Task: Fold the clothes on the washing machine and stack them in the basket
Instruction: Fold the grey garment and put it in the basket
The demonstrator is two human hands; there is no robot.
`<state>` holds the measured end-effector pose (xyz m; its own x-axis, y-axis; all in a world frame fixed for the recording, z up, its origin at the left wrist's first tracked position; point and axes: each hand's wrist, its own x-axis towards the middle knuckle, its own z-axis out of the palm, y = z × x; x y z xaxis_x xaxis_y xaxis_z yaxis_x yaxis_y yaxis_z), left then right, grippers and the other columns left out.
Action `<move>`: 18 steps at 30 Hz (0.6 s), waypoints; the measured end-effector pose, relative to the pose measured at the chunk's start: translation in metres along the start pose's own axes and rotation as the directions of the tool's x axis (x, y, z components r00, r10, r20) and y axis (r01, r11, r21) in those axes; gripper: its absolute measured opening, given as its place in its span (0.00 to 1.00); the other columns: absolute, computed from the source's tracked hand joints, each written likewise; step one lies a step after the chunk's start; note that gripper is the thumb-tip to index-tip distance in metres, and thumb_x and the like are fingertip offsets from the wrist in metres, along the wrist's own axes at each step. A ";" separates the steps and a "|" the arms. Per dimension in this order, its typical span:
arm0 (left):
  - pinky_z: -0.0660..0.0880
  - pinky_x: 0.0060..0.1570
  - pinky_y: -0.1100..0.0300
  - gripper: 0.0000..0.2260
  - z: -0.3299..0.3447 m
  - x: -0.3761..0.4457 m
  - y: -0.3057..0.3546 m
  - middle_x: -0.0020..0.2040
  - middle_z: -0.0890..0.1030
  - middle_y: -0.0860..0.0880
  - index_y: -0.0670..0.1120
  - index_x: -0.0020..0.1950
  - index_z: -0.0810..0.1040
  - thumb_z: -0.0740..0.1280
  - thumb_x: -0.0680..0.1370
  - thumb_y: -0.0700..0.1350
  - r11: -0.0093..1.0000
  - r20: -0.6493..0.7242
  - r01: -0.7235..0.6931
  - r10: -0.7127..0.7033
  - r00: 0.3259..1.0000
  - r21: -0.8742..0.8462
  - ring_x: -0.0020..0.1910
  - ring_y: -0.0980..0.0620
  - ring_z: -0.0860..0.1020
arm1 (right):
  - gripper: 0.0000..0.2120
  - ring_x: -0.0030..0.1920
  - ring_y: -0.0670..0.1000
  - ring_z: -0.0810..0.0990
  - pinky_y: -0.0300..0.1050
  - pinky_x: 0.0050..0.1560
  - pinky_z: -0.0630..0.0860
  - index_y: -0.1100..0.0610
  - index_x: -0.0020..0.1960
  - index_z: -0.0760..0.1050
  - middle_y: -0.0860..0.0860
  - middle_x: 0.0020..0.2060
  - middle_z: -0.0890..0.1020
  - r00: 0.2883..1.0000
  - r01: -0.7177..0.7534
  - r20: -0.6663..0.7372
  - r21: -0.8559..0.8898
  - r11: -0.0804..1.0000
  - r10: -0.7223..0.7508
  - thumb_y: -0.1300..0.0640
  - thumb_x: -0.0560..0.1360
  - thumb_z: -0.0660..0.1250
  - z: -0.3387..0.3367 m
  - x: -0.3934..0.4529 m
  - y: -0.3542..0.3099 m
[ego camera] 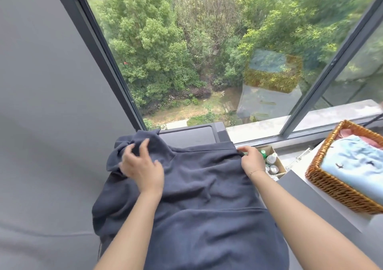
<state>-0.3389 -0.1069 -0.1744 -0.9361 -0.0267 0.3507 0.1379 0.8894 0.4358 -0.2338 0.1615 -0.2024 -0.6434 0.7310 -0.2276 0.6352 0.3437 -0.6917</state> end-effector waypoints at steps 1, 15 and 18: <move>0.62 0.62 0.45 0.23 0.007 0.007 0.014 0.62 0.70 0.42 0.49 0.60 0.78 0.72 0.66 0.37 0.988 0.051 -0.156 0.156 0.986 0.002 0.60 0.40 0.70 | 0.24 0.59 0.58 0.78 0.45 0.58 0.72 0.56 0.58 0.80 0.56 0.57 0.81 1.000 -0.020 0.018 -0.011 1.000 0.021 0.72 0.70 0.56 0.003 0.007 -0.001; 0.66 0.53 0.55 0.04 0.061 0.018 0.028 0.44 0.83 0.55 0.52 0.41 0.81 0.73 0.71 0.43 0.954 0.425 -0.167 0.262 0.866 -0.248 0.50 0.50 0.78 | 0.08 0.52 0.58 0.79 0.49 0.53 0.75 0.57 0.46 0.82 0.55 0.47 0.84 0.998 0.060 0.011 -0.064 0.996 -0.060 0.64 0.71 0.66 0.003 0.034 0.019; 0.63 0.59 0.55 0.04 0.047 0.027 0.028 0.42 0.81 0.58 0.51 0.41 0.80 0.72 0.72 0.42 0.915 0.371 -0.231 0.350 0.860 -0.330 0.47 0.54 0.78 | 0.03 0.48 0.57 0.73 0.49 0.49 0.68 0.58 0.38 0.76 0.54 0.39 0.79 0.978 0.149 -0.140 -0.064 0.987 -0.157 0.62 0.69 0.69 -0.008 0.028 0.018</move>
<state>-0.3760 -0.0617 -0.1919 -0.8767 0.4581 0.1466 0.4490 0.6700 0.5913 -0.2369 0.1926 -0.2158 -0.6688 0.7433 -0.0184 0.5583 0.4857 -0.6726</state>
